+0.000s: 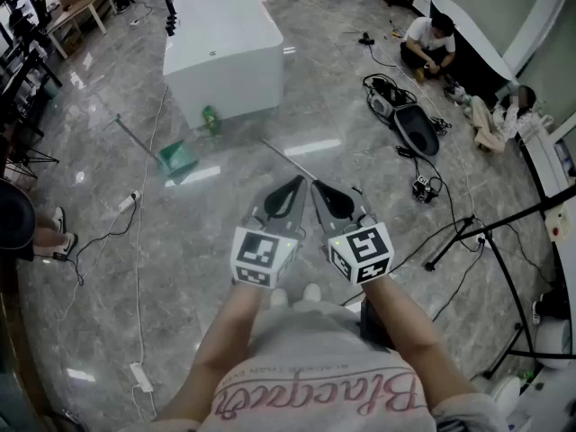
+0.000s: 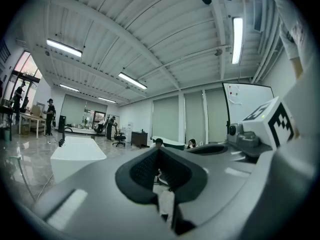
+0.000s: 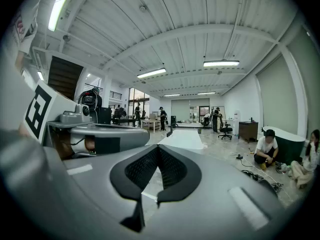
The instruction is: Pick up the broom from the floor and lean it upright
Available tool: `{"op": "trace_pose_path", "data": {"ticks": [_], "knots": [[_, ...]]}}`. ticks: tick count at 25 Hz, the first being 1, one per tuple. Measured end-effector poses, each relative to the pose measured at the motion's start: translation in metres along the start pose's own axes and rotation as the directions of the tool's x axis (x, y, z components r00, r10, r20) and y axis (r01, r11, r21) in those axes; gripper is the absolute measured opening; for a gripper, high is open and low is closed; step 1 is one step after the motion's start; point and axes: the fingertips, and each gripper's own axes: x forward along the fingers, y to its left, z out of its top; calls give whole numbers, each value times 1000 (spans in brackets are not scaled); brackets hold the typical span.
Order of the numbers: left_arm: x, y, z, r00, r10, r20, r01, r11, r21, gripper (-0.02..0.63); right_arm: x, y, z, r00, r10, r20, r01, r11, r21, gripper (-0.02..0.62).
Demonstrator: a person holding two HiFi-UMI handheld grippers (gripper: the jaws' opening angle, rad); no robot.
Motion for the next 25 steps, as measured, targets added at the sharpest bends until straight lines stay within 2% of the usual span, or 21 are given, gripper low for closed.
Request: {"op": "trace_pose_path", "data": {"ticks": [7,13,19,22,25], "knots": [[0,4,-1,999,32,-13,-31,999,9,-2,0,-8,12,999,-20,37,18,999,42,0],[0,4,-5,999,38,-30,-38,999,4,-2,0,-9,6,1000,-7,28,6,999,46,0],[-5,18,-22,992,108,-69,-109,994,-19,-2,6,-5,-11,997,80,-4,-80,997,23,2],[-9,31,-33,983,161,-88,-164,986,-31,0,14,-1,-22,990,140,-27,-139,990,35,2],[-5,42,-38,978,183,-101,-186,982,-24,-2,26,-8,-35,984,172,-51,-169,984,58,2]]}}
